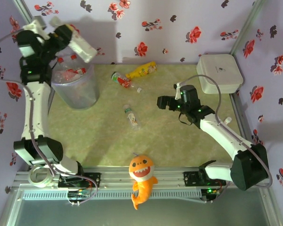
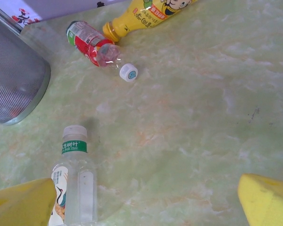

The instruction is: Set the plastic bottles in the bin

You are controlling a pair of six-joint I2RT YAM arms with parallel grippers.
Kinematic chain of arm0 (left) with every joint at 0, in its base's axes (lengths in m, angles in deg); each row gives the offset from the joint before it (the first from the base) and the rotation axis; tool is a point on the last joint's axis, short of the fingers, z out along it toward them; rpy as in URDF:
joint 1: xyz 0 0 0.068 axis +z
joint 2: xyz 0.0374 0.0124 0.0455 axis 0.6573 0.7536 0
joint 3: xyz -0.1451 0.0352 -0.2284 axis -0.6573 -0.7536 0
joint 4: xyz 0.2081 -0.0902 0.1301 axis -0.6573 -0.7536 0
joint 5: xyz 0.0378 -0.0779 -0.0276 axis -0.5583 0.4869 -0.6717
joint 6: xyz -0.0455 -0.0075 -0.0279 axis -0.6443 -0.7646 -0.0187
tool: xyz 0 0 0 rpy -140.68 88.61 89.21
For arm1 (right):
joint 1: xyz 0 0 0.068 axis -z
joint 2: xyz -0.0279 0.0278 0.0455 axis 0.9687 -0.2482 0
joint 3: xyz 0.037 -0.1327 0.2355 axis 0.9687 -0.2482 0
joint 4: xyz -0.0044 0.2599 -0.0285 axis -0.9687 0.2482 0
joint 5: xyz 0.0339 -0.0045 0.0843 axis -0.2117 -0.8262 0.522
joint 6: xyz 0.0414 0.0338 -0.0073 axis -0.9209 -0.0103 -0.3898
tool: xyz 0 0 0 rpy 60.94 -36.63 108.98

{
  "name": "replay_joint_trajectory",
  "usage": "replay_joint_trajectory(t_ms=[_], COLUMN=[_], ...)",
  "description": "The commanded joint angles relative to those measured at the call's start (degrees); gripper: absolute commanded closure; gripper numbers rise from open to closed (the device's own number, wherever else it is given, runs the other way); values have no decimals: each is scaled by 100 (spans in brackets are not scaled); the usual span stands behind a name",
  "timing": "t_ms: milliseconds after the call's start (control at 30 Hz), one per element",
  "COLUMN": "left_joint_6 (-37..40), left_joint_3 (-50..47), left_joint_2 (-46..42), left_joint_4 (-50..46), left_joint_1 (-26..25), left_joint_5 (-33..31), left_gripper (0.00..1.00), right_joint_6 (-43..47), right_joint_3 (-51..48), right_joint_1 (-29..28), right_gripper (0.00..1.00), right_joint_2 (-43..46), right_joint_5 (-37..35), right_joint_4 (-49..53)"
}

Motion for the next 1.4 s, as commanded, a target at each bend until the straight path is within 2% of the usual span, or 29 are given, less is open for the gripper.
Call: replay_joint_trajectory(t_ms=[0,167,367,767,1000,1367], left_joint_6=[295,467,508,1031,1121,1030], left_joint_3=[-154,-686,-1036,-929,-926,-1347], left_joint_2=[-286,-330,75,867,1239,1570], left_joint_4=[-28,447,750,399,195,187], left_joint_1=[276,389,393,-40,-245,-283], left_joint_5=[-876,-2091,-2623,-2617,-2549,-2342], left_gripper=[100,100,100,100,100,100], right_joint_6=[19,48,57,131,491,594], right_joint_3=[-36,-25,-52,83,378,752], right_joint_1=[6,12,10,-24,-401,-767], right_gripper=[1,1,1,1,1,1], right_joint_2=[-87,-139,-73,-272,-479,-911], right_joint_5=[-76,-45,-85,-55,-698,-988], right_joint_4=[-73,-56,44,125,545,648])
